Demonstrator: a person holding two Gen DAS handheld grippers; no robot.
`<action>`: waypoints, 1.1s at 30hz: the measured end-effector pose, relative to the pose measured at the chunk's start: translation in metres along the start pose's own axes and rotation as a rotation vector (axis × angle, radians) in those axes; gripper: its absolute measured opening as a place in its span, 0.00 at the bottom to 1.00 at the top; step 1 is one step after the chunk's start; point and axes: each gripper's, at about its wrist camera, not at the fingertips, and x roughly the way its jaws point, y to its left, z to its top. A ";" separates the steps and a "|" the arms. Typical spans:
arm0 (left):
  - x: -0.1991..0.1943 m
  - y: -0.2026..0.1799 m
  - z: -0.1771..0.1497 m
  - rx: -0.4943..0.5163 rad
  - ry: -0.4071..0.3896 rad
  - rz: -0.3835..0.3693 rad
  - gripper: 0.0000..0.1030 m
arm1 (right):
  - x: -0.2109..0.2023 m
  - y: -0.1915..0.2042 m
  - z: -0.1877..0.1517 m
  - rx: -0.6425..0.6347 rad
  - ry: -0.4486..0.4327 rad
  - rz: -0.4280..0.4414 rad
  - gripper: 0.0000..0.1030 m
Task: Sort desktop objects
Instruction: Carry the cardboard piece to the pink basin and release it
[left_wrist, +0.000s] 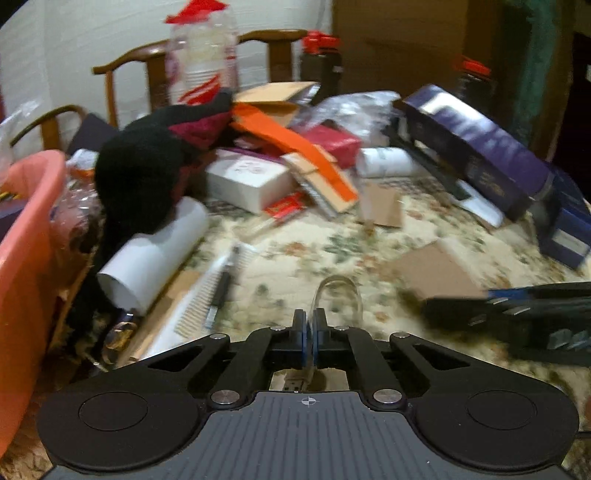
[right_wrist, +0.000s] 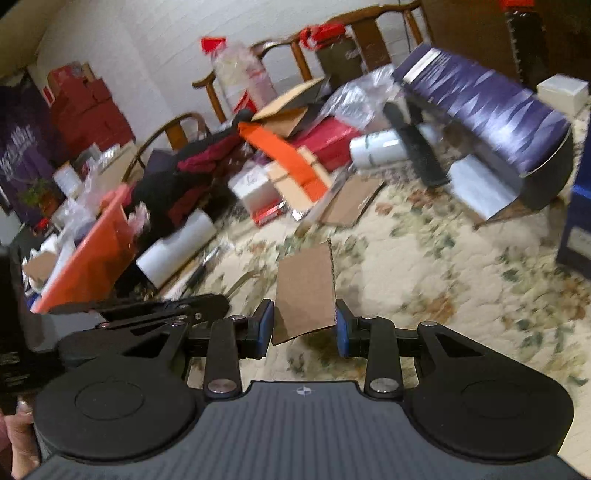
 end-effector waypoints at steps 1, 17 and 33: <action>0.000 -0.003 -0.001 0.005 -0.002 0.005 0.00 | 0.003 0.002 -0.002 -0.009 0.015 0.003 0.37; -0.012 0.006 0.003 -0.065 0.002 -0.100 0.00 | 0.002 0.002 -0.003 0.084 0.036 0.144 0.37; -0.029 0.005 0.006 -0.048 -0.038 -0.052 0.00 | -0.009 0.018 -0.004 0.018 -0.028 0.075 0.37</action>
